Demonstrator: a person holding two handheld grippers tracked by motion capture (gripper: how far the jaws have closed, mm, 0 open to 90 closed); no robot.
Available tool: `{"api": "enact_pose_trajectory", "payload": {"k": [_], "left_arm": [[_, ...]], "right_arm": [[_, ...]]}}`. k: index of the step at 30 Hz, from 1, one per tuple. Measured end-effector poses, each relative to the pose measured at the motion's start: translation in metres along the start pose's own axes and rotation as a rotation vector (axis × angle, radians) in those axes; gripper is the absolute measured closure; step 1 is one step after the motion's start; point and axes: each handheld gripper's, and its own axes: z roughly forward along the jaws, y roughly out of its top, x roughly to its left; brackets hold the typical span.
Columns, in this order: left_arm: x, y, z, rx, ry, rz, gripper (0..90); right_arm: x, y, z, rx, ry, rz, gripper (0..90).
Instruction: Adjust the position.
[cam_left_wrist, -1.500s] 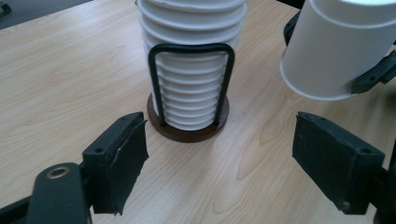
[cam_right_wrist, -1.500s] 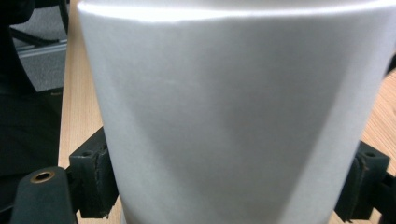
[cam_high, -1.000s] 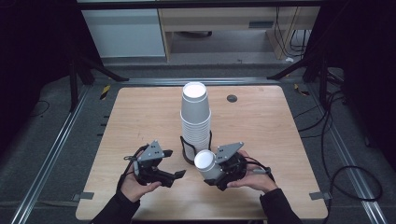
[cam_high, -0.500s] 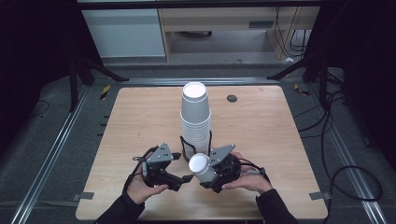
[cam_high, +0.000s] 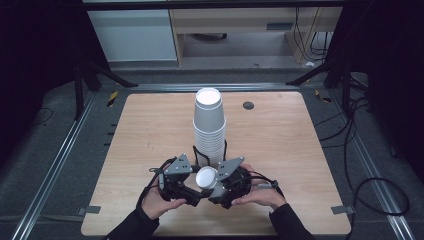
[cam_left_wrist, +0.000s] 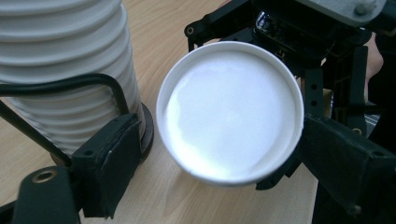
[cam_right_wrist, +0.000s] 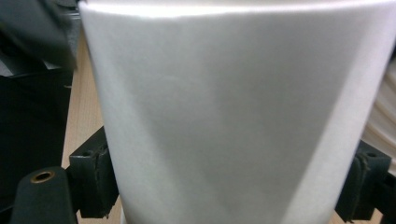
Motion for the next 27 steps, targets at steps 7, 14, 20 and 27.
{"api": "enact_pose_trajectory", "payload": {"k": [7, 14, 20, 27], "left_arm": [[-0.0002, -0.0005, 0.0030, 0.013, -0.005, 0.000, 15.7], [-0.0004, -0.0009, 0.0052, 0.018, -0.007, -0.012, 17.2], [0.0007, -0.0011, 0.0047, 0.015, -0.013, -0.028, 19.9], [0.0004, -0.0006, 0.0048, 0.020, -0.009, -0.032, 20.6]], "right_arm": [[0.0023, 0.0053, 0.0050, -0.007, 0.005, -0.015, 14.5], [0.0039, 0.0088, 0.0079, -0.015, 0.010, -0.017, 14.5], [0.0043, 0.0094, 0.0094, -0.011, 0.006, -0.013, 14.4], [0.0039, 0.0098, 0.0109, -0.008, 0.007, -0.012, 13.8]]}}
